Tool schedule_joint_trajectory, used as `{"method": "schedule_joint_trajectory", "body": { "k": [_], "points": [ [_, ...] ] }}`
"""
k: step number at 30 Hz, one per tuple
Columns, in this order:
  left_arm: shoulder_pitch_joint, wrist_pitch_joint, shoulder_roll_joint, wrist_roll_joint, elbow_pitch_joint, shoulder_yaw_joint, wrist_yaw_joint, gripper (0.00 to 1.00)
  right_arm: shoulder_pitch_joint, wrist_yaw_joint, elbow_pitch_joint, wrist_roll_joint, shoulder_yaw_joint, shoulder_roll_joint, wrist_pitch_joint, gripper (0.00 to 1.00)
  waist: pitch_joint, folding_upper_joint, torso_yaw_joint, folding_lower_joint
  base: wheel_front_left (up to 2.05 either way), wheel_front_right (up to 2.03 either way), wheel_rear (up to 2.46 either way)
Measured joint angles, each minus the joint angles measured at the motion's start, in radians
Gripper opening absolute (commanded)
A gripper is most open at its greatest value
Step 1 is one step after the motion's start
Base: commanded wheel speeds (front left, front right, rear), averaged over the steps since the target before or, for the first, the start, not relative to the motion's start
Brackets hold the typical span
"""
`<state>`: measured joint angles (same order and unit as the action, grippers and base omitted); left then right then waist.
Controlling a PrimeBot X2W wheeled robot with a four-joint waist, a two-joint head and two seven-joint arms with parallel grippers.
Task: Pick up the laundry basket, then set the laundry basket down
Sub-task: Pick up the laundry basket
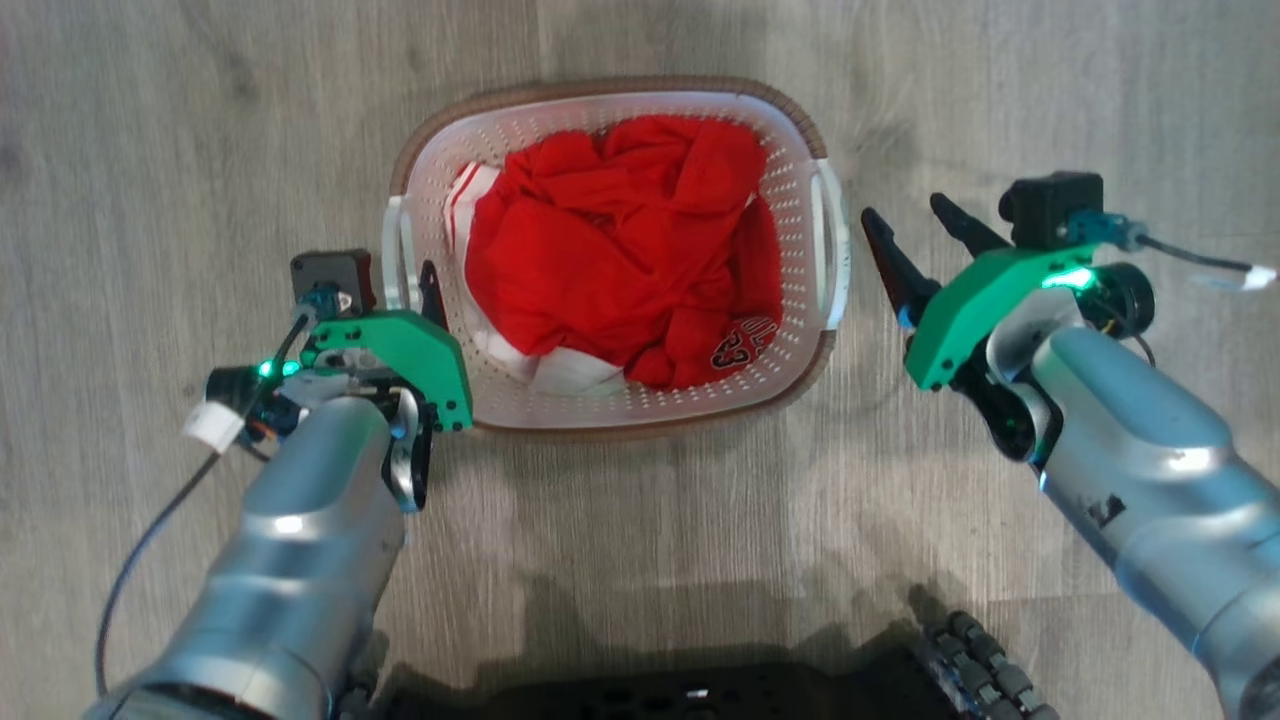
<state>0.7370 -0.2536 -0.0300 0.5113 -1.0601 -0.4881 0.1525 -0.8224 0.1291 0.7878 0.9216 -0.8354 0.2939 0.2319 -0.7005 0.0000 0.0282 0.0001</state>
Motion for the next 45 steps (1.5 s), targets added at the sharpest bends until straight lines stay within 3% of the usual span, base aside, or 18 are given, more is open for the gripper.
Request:
{"method": "schedule_joint_trajectory", "body": {
  "k": [12, 30, 45],
  "points": [
    [0.129, 0.052, 0.001, 0.131, -0.097, -0.194, -0.052, 1.0, -0.123, 0.0, 0.071, 0.163, -0.158, 0.016, -0.059, 1.0, -0.089, 0.0, -0.033, 0.0, 0.0, 0.0, 0.0],
    [0.259, 0.19, 0.001, 0.22, -0.124, -0.398, -0.036, 1.0, -0.235, 0.0, 0.086, 0.342, -0.291, 0.021, -0.173, 1.0, -0.199, 0.0, -0.037, -0.0001, 0.0, 0.0, 0.0],
    [0.287, 0.181, 0.001, 0.326, -0.107, -0.51, -0.011, 1.0, -0.282, 0.0, 0.076, 0.393, -0.379, 0.031, -0.158, 1.0, -0.229, 0.0, -0.057, -0.0001, 0.0, 0.0, 0.0]
  ]
}}
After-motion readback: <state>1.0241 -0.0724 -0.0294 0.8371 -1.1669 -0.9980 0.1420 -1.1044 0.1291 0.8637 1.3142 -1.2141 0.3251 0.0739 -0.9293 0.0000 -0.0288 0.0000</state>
